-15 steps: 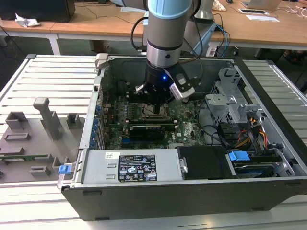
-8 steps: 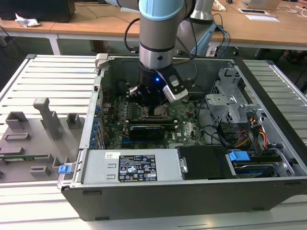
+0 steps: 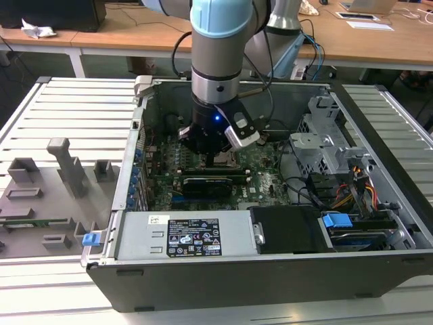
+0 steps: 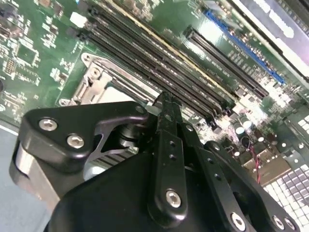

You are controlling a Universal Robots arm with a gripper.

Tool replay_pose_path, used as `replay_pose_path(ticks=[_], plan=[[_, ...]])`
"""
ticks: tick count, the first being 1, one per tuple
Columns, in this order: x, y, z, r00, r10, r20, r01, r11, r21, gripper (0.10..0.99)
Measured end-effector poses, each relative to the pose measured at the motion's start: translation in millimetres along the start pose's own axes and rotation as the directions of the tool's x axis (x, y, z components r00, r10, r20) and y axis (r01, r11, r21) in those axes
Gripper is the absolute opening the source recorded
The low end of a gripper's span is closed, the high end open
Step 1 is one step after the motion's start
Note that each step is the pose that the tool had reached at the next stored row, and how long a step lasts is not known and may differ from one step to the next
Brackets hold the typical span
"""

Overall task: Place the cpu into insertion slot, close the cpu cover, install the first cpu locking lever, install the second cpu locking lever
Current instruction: 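Install the second cpu locking lever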

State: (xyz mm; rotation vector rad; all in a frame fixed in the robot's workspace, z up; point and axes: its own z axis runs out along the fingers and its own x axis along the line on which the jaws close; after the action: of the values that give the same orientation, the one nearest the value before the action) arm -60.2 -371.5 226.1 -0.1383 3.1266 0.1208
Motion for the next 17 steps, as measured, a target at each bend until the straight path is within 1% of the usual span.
replay_pose_path(ticks=[1, 3, 4, 7, 9, 10, 12, 13, 14, 16, 17], plan=[[2.6, -2.4, 0.0, 1.0000, -0.001, 0.0016, 0.002, 0.9998, -0.017, 0.106], [4.0, -6.6, 1.3, 0.9999, -0.010, 0.0029, 0.010, 0.9992, -0.039, 0.106], [4.3, -7.8, 2.2, 0.9999, -0.010, 0.0037, 0.010, 0.9988, -0.048, 0.106], [5.5, -9.0, 4.7, 0.9999, -0.010, 0.0051, 0.010, 0.9981, -0.061, 0.106], [7.2, -16.6, 6.8, 0.9999, -0.011, 0.0073, 0.011, 0.9964, -0.084, 0.106], [7.9, -17.7, 7.2, 0.9999, -0.011, 0.0081, 0.012, 0.9956, -0.093, 0.106], [9.6, -18.2, 7.5, 0.9999, -0.011, 0.0091, 0.012, 0.9947, -0.103, 0.106], [11.0, -18.3, 7.9, 0.9999, -0.011, 0.0098, 0.012, 0.9939, -0.109, 0.106], [11.6, -18.3, 8.4, 0.9999, -0.011, 0.0101, 0.012, 0.9935, -0.113, 0.106], [12.5, -18.4, 10.9, 0.9999, -0.011, 0.0109, 0.012, 0.9926, -0.121, 0.106], [13.0, -18.5, 12.6, 0.9999, -0.010, 0.0116, 0.012, 0.9918, -0.127, 0.106]])
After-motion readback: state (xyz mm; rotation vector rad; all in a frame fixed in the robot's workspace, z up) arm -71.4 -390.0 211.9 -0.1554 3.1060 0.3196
